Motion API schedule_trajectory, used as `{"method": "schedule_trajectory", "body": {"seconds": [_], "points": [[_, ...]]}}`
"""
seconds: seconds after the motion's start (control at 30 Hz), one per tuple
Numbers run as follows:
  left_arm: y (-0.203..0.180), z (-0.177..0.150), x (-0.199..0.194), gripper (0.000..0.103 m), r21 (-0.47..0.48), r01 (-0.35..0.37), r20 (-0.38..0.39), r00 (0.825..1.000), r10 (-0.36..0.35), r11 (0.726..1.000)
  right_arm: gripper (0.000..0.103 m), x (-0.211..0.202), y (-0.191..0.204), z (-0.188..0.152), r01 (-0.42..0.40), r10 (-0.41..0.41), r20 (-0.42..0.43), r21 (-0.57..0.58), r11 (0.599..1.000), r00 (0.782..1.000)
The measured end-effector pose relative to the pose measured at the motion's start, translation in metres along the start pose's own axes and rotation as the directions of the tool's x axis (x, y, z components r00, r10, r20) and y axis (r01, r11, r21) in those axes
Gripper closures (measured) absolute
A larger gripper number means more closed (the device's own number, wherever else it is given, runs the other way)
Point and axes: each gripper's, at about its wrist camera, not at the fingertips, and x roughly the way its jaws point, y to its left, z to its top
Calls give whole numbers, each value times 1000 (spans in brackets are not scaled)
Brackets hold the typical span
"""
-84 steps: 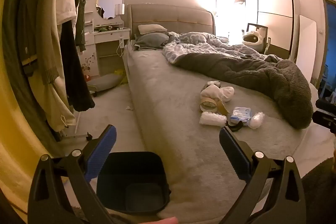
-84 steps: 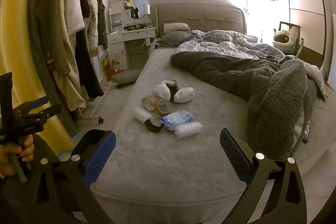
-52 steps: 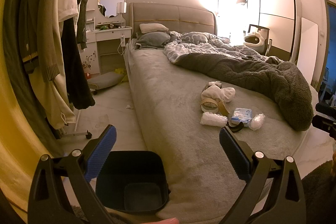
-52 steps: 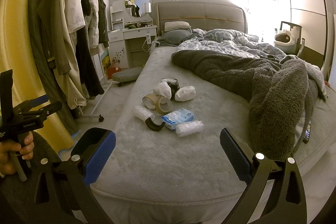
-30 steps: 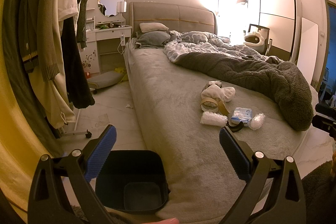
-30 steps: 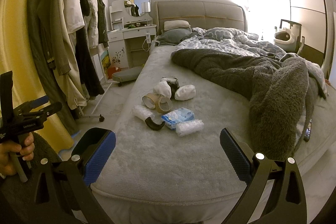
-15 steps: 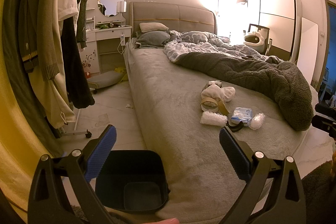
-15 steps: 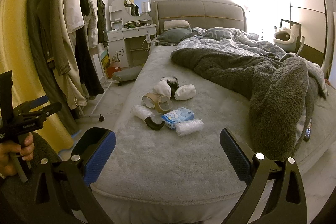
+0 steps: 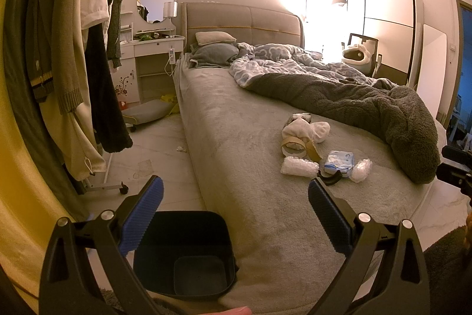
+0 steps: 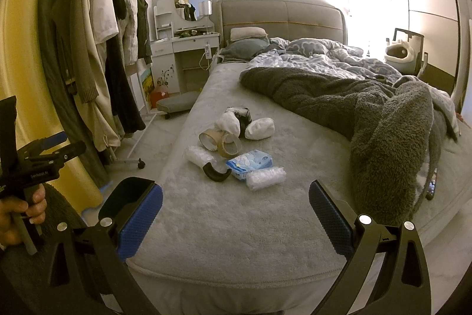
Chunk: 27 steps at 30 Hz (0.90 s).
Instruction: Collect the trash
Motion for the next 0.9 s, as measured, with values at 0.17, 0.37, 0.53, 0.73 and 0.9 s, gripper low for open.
{"method": "schedule_trajectory", "body": {"seconds": [0.17,0.37,0.53,0.73,0.9], "points": [[0,0,0,3,-1,-1,-1,1000,1,1000,3,0,0,0,1,-1,0,0,1000,1000],[0,0,0,3,-1,0,-2,1000,0,1000,3,0,0,-1,1,-1,-1,-1,1000,1000],[0,0,0,3,-1,-1,-1,1000,1,1000,3,0,0,-1,1,-1,-2,-1,1000,1000],[1,0,0,3,-3,1,-2,1000,-1,1000,3,1,0,0,2,-2,-3,-1,1000,1000],[-1,-3,0,3,-5,9,-2,1000,-9,1000,3,1,0,2,2,-2,-5,1,1000,1000]]}}
